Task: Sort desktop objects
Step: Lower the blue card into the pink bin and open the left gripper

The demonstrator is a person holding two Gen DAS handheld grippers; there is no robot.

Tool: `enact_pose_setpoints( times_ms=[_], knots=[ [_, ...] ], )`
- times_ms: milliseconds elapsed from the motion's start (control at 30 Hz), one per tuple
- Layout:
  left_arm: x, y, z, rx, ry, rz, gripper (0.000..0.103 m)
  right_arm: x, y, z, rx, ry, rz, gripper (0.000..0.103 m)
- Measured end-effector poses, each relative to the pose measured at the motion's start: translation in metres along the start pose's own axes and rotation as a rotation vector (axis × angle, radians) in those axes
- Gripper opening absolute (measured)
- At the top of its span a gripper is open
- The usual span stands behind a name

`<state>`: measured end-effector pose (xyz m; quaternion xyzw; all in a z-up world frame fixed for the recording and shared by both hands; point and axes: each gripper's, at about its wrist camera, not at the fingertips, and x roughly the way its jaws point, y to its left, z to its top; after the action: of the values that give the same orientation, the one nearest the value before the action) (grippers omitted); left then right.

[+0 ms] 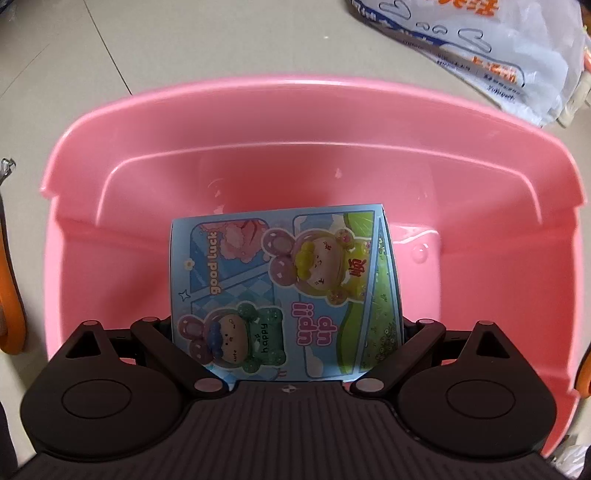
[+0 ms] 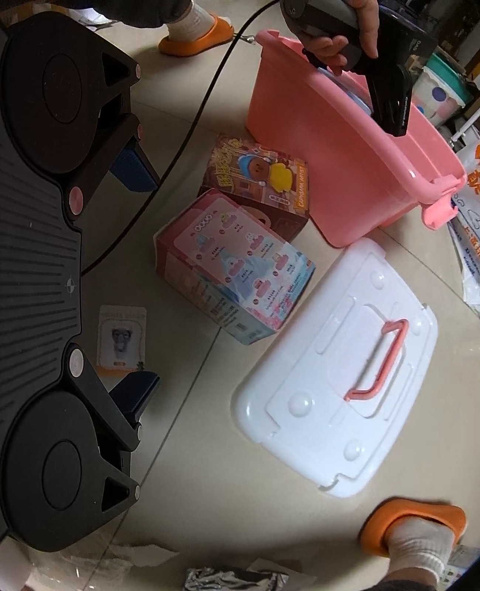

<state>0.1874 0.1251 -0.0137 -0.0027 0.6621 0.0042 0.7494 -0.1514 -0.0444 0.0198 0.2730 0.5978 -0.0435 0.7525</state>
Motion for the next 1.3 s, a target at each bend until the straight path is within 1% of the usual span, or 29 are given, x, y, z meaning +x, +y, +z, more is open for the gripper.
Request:
enact_pose_setpoints(
  times_ms=[133, 233, 333, 467, 600, 700, 900, 967, 1033, 1067, 1133, 1167, 1200, 1233, 1267, 1300],
  knots=[
    [0.011, 0.003, 0.006, -0.013, 0.039, -0.018, 0.096, 0.005, 0.000, 0.000, 0.016, 0.021, 0.008, 0.103],
    [0.016, 0.002, 0.008, 0.006, 0.059, -0.011, 0.096, 0.009, 0.004, 0.000, 0.013, 0.025, 0.007, 0.103],
    [0.020, 0.001, 0.012, 0.010, 0.074, -0.020, 0.096, 0.013, 0.005, 0.000, 0.011, 0.035, 0.007, 0.103],
    [0.028, -0.002, 0.016, 0.011, 0.124, -0.026, 0.097, 0.017, 0.004, -0.002, 0.011, 0.049, 0.010, 0.103],
    [0.032, -0.006, 0.018, 0.011, 0.127, -0.024, 0.097, 0.019, 0.004, -0.002, 0.017, 0.054, 0.012, 0.103],
    [0.035, -0.009, 0.020, 0.015, 0.153, -0.029, 0.097, 0.020, 0.003, -0.002, 0.022, 0.058, 0.013, 0.103],
    [0.035, -0.022, 0.018, 0.065, 0.179, -0.004, 0.098, 0.022, 0.006, -0.002, 0.019, 0.064, 0.018, 0.103],
    [0.030, -0.025, 0.017, 0.063, 0.160, 0.000, 0.098, 0.021, 0.006, -0.002, 0.017, 0.064, 0.018, 0.103],
    [0.022, -0.025, 0.017, 0.044, 0.137, -0.012, 0.098, 0.020, 0.007, -0.001, 0.015, 0.060, 0.017, 0.103],
    [0.014, -0.018, 0.013, 0.029, 0.124, -0.027, 0.098, 0.020, 0.007, -0.001, 0.012, 0.057, 0.016, 0.103],
    [0.006, -0.024, 0.006, 0.012, 0.109, -0.049, 0.098, 0.018, 0.008, -0.001, 0.008, 0.050, 0.011, 0.103],
    [-0.006, -0.021, -0.009, 0.007, 0.097, -0.061, 0.098, 0.017, 0.009, -0.001, 0.008, 0.044, 0.008, 0.103],
    [-0.014, -0.013, -0.008, 0.009, 0.078, -0.068, 0.098, 0.016, 0.009, -0.001, 0.007, 0.038, 0.005, 0.103],
    [-0.026, -0.013, -0.012, 0.013, 0.050, -0.077, 0.098, 0.015, 0.010, 0.000, 0.005, 0.030, 0.003, 0.103],
    [-0.027, -0.017, -0.013, 0.021, 0.022, -0.084, 0.098, 0.012, 0.011, 0.000, -0.002, 0.018, 0.002, 0.103],
    [-0.041, -0.017, -0.019, 0.033, -0.009, -0.084, 0.098, 0.010, 0.013, 0.001, -0.012, 0.002, -0.001, 0.103]
  ],
)
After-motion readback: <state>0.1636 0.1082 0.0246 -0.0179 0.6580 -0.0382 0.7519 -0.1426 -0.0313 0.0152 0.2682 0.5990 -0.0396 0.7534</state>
